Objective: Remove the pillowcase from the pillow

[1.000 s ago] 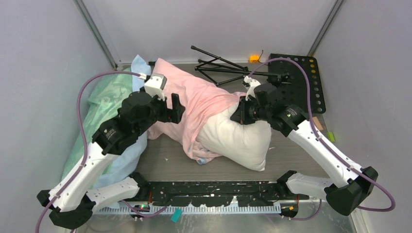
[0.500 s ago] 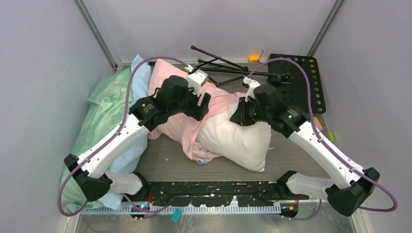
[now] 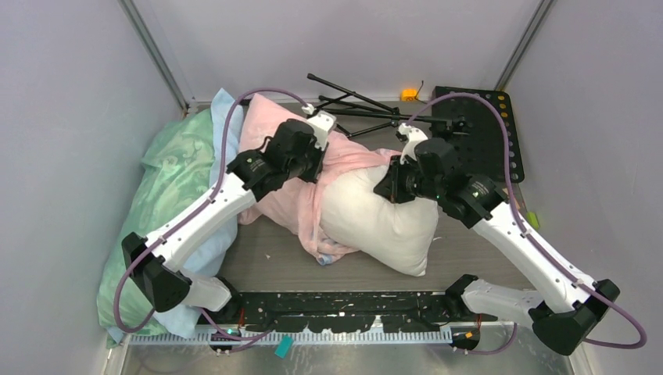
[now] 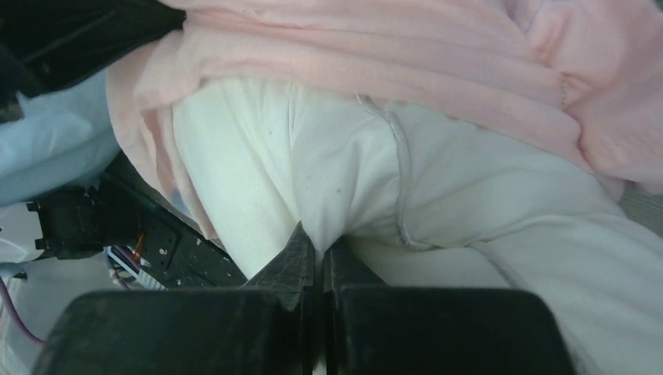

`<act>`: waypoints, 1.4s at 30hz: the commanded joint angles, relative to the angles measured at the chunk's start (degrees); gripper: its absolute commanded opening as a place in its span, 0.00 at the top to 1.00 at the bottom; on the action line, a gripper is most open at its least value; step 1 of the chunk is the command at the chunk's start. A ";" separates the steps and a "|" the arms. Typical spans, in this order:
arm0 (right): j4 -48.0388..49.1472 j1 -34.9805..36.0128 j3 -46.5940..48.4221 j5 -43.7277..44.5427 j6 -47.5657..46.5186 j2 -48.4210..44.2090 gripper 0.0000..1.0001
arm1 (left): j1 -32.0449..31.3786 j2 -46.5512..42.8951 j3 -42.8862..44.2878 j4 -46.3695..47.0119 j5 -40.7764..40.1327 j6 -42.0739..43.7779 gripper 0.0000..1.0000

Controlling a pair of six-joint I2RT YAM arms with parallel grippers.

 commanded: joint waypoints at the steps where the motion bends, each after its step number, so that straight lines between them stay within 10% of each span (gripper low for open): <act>1: 1.60 0.98 -0.95 5.59 1.38 -5.69 1.00 | 8.28 -2.70 -2.71 0.83 -6.56 -5.10 0.94; 15: 1.27 0.94 -10.64 42.24 4.13 -26.02 1.00 | 27.15 -12.78 -9.24 2.28 -6.64 -9.77 1.00; 26: -1.89 0.91 -7.56 47.52 -0.43 -25.93 0.99 | 28.08 -15.58 -11.75 3.20 -6.32 -10.47 1.00; 33: -3.22 0.96 -2.71 33.32 -3.98 -23.04 0.34 | 28.08 -22.41 -18.47 11.68 7.11 -12.16 1.00; 42: -9.18 0.95 11.13 22.03 -7.41 -14.37 0.17 | 28.08 -27.94 -24.40 13.46 15.16 -13.98 1.00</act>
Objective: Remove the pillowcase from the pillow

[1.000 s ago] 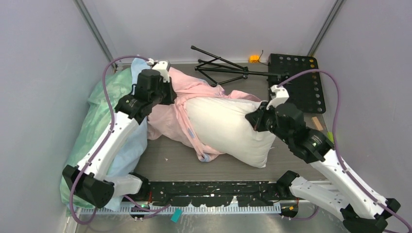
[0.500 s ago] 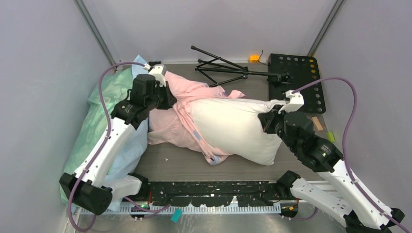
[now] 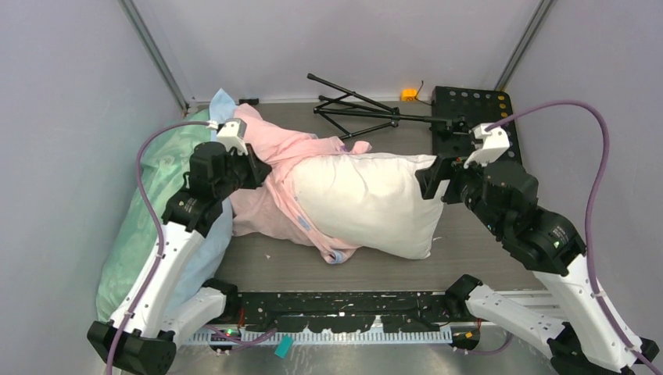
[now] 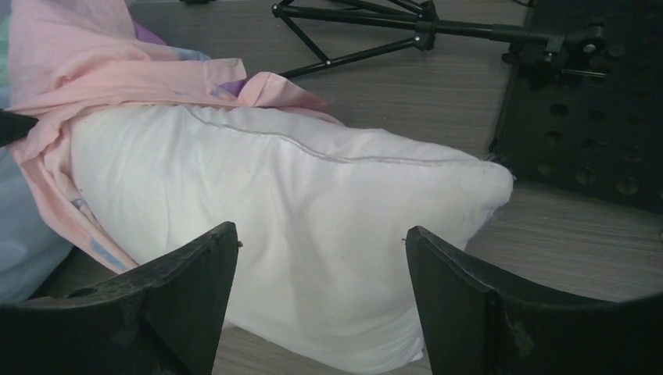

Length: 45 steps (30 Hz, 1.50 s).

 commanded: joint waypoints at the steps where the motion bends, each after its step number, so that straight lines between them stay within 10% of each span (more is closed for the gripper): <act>1: -3.89 -0.06 9.01 -7.40 -3.46 6.19 0.16 | 0.88 -2.66 -1.31 2.23 0.70 -0.19 1.00; 11: -11.87 0.12 27.01 -19.96 -4.45 26.37 0.12 | 0.89 -4.03 -2.32 1.36 2.42 -0.38 1.00; 19: -12.82 1.58 23.17 -16.47 -6.12 32.91 0.13 | 0.89 -5.02 -2.26 -0.15 1.68 0.28 1.00; 30: -11.93 1.59 7.91 -2.29 -3.57 23.57 0.97 | 0.89 -4.57 -0.67 -3.46 -4.20 1.33 1.00; 38: -7.37 -1.91 4.38 19.33 -2.48 11.36 1.00 | 0.97 -0.09 6.11 -9.36 -19.40 4.27 1.00; 45: -5.74 -9.47 9.36 17.95 -4.50 11.08 1.00 | 1.68 7.76 14.19 -10.14 -20.81 5.89 1.00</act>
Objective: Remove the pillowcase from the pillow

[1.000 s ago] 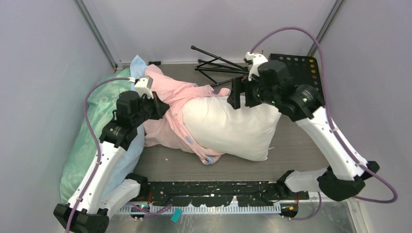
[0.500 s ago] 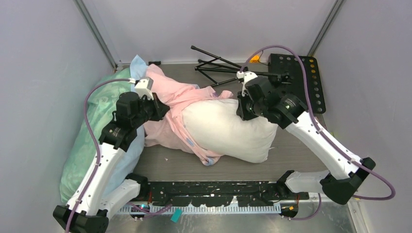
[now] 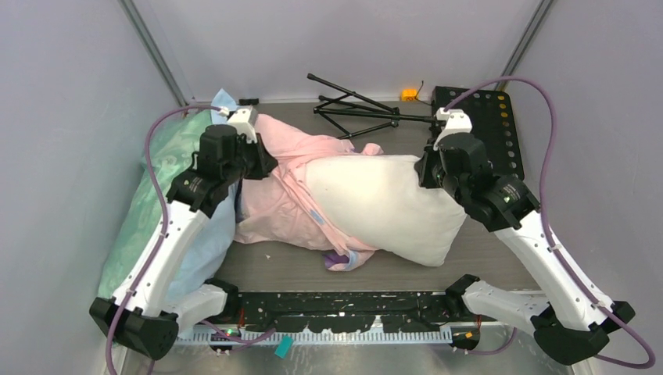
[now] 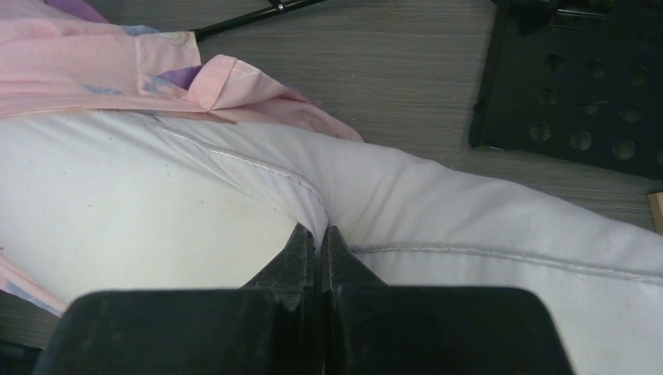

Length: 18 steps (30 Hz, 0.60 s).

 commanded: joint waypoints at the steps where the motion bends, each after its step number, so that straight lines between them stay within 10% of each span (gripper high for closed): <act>1: -3.74 -6.75 6.37 14.54 -5.60 -2.27 1.00 | 3.98 3.64 7.42 -2.67 -16.78 5.68 1.00; 6: -11.11 -6.93 15.35 2.01 -6.05 10.99 0.97 | 4.00 12.49 14.76 -1.42 -5.86 4.30 1.00; 8: -10.87 -6.93 16.45 -1.10 -6.35 14.65 0.72 | 4.00 17.13 17.14 -1.18 -2.27 3.37 1.00; 10: -10.42 -6.92 17.65 -4.13 -5.84 15.72 0.32 | 4.00 20.76 20.46 -2.93 0.76 2.40 0.67; 13: -7.90 -6.82 17.83 -7.30 -5.52 13.41 0.14 | 3.12 22.07 25.69 -8.04 2.86 2.61 0.13; 18: -12.81 -3.09 20.74 -4.73 -7.96 10.90 0.12 | -1.27 12.45 23.94 -11.92 2.69 1.91 0.03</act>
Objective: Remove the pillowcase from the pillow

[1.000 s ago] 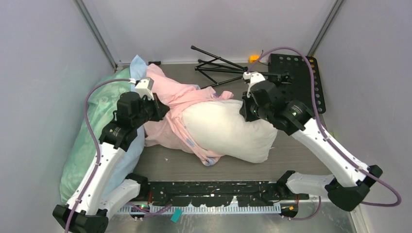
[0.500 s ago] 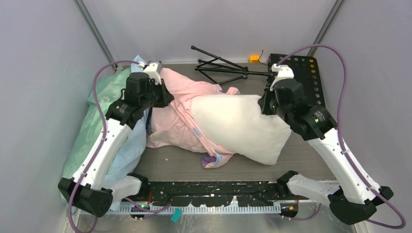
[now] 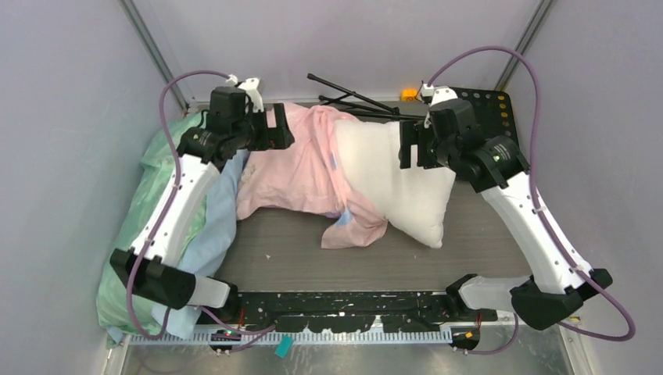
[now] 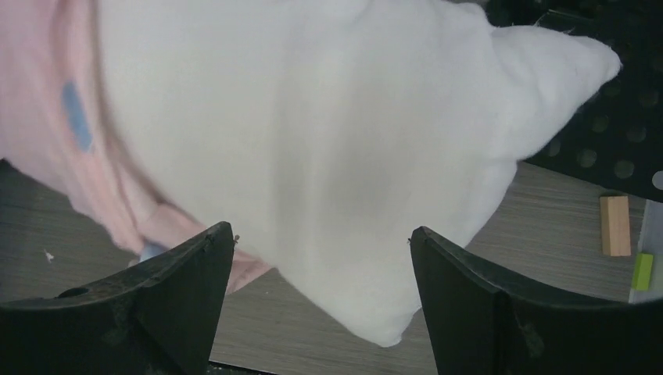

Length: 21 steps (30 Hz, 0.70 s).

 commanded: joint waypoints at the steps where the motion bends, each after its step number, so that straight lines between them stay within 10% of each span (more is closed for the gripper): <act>1: -3.56 4.74 4.45 2.90 -2.30 -5.35 0.12 | -5.86 -11.94 0.51 -4.95 0.23 -1.18 0.04; 9: -0.47 10.56 -13.91 6.08 7.01 -11.79 0.11 | -28.03 -23.14 -23.23 6.41 -13.24 -17.75 0.10; 21: 13.84 9.74 -32.41 19.09 16.31 -14.22 0.00 | -39.13 -11.43 -30.40 24.33 -26.91 -24.93 0.01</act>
